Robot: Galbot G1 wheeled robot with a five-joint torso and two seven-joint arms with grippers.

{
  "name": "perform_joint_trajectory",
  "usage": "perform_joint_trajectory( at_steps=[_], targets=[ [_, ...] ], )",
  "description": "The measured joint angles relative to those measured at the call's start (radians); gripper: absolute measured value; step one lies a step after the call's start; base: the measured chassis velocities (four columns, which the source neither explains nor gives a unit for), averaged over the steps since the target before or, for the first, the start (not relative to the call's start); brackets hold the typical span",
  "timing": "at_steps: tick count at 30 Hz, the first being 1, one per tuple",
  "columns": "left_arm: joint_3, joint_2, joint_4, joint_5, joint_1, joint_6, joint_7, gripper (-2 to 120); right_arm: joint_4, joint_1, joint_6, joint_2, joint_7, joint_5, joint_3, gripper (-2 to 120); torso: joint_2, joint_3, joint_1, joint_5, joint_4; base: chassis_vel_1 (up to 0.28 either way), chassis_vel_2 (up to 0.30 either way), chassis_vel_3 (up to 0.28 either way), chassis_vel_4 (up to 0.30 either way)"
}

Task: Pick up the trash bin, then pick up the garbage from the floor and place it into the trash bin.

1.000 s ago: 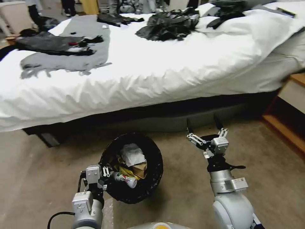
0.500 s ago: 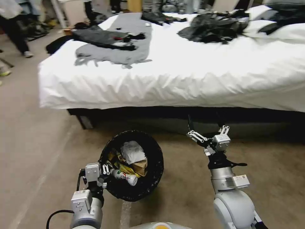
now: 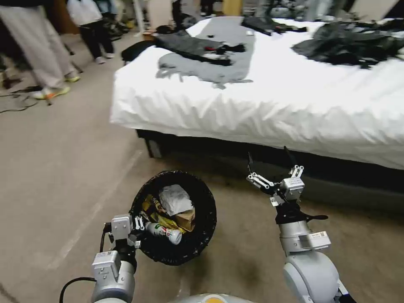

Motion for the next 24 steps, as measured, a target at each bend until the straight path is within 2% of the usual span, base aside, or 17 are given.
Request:
perform_joint_trajectory(
  at_steps=[24],
  targets=[
    [-0.002,0.000,-0.002,-0.005,-0.004,0.003,0.000,0,-0.012,-0.004,0.001,0.005,-0.001,-0.022,-0.019,100,0.000,0.000,0.000,0.0000,0.0000,0.126,0.125,0.128,0.121]
  ],
)
